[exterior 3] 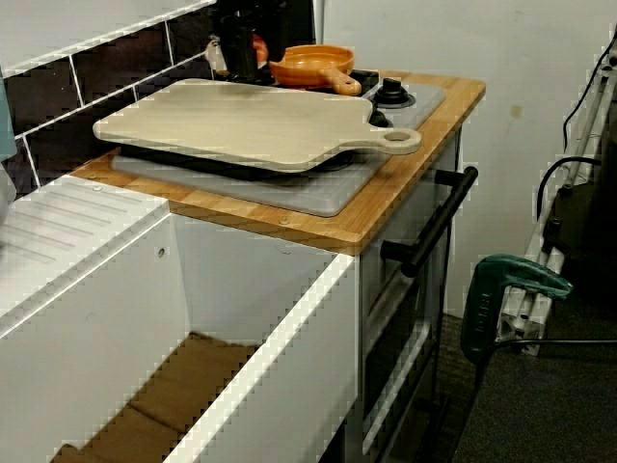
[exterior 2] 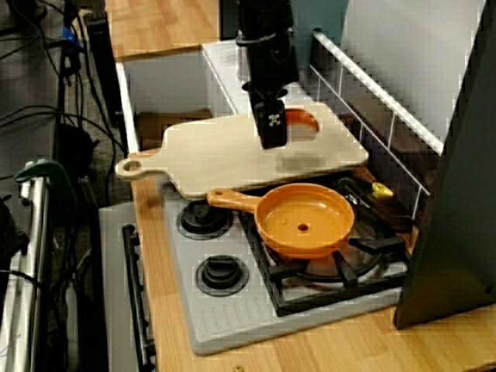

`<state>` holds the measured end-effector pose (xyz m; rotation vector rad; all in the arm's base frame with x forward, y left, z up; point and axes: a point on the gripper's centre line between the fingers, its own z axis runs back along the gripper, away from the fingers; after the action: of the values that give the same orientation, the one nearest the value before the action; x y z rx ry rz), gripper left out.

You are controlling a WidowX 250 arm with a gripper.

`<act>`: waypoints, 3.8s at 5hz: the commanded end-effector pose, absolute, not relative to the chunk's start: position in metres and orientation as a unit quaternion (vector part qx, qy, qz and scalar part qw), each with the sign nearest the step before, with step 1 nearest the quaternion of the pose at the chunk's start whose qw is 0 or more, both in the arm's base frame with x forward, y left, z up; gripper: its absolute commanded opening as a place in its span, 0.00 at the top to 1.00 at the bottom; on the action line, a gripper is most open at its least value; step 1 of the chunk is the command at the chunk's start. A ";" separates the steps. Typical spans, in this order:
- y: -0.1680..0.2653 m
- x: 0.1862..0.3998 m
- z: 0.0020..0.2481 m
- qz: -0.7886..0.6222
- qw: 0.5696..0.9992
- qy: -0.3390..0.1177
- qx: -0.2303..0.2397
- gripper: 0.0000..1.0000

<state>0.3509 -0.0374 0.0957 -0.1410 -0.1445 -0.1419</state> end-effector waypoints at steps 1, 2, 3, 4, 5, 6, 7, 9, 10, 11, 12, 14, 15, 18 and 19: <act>-0.070 0.326 0.112 -0.158 0.977 -0.126 -0.073 1.00; -0.084 0.319 0.117 -0.176 0.973 -0.124 -0.081 1.00; -0.103 0.313 0.124 -0.194 0.969 -0.125 -0.085 1.00; -0.115 0.317 0.131 -0.202 0.968 -0.128 -0.082 1.00; -0.129 0.317 0.130 -0.211 0.966 -0.131 -0.074 1.00; -0.137 0.321 0.126 -0.211 0.966 -0.132 -0.070 1.00; -0.142 0.326 0.122 -0.209 0.967 -0.133 -0.057 1.00; -0.138 0.333 0.113 -0.211 0.969 -0.120 -0.041 0.00; -0.131 0.335 0.116 -0.214 0.970 -0.112 -0.038 0.00; -0.122 0.335 0.121 -0.207 0.971 -0.108 -0.048 0.00; -0.117 0.337 0.125 -0.203 0.972 -0.105 -0.056 0.00; -0.123 0.344 0.127 -0.178 0.973 -0.122 -0.082 0.00; -0.134 0.343 0.124 -0.180 0.972 -0.126 -0.087 0.00; -0.146 0.349 0.115 -0.180 0.973 -0.120 -0.084 0.00; -0.143 0.350 0.112 -0.178 0.974 -0.113 -0.083 0.00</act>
<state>0.3493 -0.1425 0.0932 -0.1626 -0.1719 -0.3606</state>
